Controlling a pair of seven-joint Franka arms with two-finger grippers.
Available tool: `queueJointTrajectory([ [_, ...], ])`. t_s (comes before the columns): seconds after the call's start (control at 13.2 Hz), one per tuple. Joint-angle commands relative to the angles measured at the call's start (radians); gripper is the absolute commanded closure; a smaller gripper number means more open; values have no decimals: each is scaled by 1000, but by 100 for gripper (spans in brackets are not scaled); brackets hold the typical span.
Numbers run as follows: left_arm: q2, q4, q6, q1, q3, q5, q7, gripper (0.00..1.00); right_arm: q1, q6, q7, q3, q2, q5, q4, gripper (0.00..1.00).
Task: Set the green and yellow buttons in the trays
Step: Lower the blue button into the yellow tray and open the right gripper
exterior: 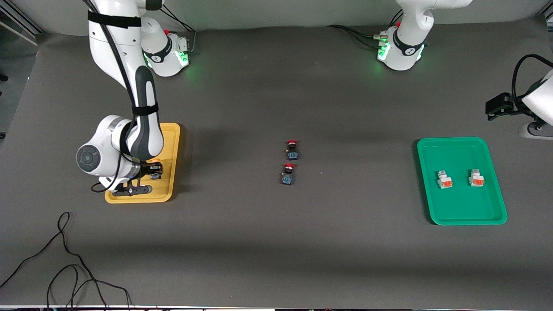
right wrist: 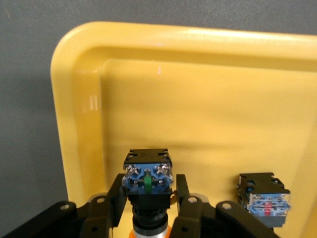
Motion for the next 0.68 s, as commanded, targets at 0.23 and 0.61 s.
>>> queueJointTrajectory([
  [0.23,-27,-52,32,-26,11,-107,-80,1,12,-27,-16,-18,-20,33,10,0],
  [0.61,-28,-103,77,-23,9,-150,-97,1,62,-319,-7,-228,-85,16,183,0],
])
